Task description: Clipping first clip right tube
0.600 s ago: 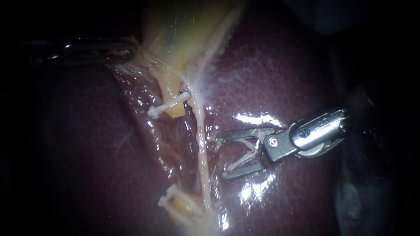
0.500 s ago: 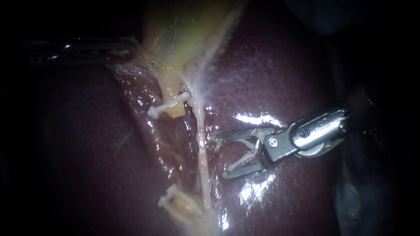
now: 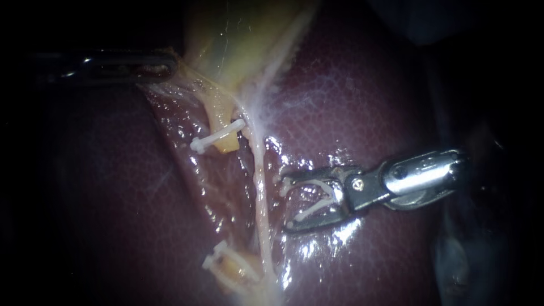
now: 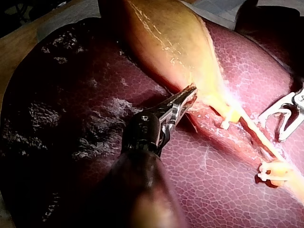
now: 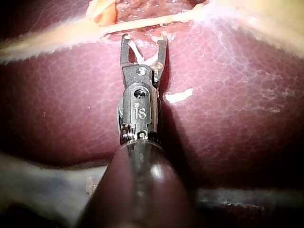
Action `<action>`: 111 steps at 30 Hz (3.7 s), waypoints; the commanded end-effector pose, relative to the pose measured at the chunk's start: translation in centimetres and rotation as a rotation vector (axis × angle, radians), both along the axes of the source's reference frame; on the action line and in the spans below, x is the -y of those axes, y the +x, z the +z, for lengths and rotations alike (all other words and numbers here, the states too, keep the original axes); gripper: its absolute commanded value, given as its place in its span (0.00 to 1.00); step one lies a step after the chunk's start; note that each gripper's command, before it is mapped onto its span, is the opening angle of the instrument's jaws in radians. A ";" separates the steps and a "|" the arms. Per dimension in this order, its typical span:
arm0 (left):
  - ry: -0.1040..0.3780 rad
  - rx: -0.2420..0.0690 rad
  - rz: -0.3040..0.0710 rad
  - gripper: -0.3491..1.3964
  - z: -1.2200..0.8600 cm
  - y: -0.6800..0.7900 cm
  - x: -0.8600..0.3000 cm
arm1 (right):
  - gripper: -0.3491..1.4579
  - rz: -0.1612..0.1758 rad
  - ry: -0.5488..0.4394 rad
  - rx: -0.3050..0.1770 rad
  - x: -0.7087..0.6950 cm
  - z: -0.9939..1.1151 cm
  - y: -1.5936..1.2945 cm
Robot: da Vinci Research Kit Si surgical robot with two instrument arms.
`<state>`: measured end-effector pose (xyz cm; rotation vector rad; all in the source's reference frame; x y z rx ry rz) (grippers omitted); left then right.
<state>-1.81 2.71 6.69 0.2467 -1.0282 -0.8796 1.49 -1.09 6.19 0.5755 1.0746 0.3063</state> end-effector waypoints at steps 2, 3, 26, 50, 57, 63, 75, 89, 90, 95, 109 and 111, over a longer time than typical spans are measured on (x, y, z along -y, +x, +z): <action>0.000 0.001 0.000 0.00 0.00 0.00 0.00 | 0.46 0.011 0.062 0.012 0.03 -0.04 0.00; 0.000 0.001 0.000 0.00 0.00 0.00 0.00 | 0.46 0.014 0.072 0.015 0.04 -0.05 0.00; 0.000 0.000 0.000 0.00 0.00 -0.01 0.00 | 0.45 0.070 0.362 0.088 0.24 -0.06 0.15; -0.001 0.000 0.000 0.00 0.02 -0.01 0.01 | 0.46 0.054 0.586 -0.204 0.41 0.10 0.47; -0.001 0.000 0.000 0.00 0.02 0.00 0.01 | 0.45 0.023 0.643 -0.302 0.40 -0.16 0.50; -0.001 0.000 0.000 0.00 0.02 0.00 0.01 | 0.45 0.020 0.656 -0.326 0.37 -0.34 0.51; -0.001 0.000 0.000 0.00 0.02 0.00 0.01 | 0.40 0.018 0.652 -0.326 0.39 -0.24 0.50; -0.001 0.000 0.000 0.00 0.02 0.00 0.01 | 0.11 0.000 0.652 -0.330 0.43 -0.21 0.50; -0.001 0.000 0.000 0.00 0.02 0.00 0.01 | 0.08 0.000 0.653 -0.330 0.42 -0.21 0.50; -0.001 0.000 0.000 0.00 0.02 -0.01 0.01 | 0.00 -0.001 0.653 -0.330 0.41 -0.19 0.49; -0.001 0.000 0.000 0.00 0.02 -0.01 0.01 | 0.00 -0.013 0.641 -0.314 0.38 -0.08 0.49; -0.001 0.000 0.000 0.00 0.02 -0.01 0.01 | 0.00 -0.013 0.640 -0.314 0.38 -0.07 0.48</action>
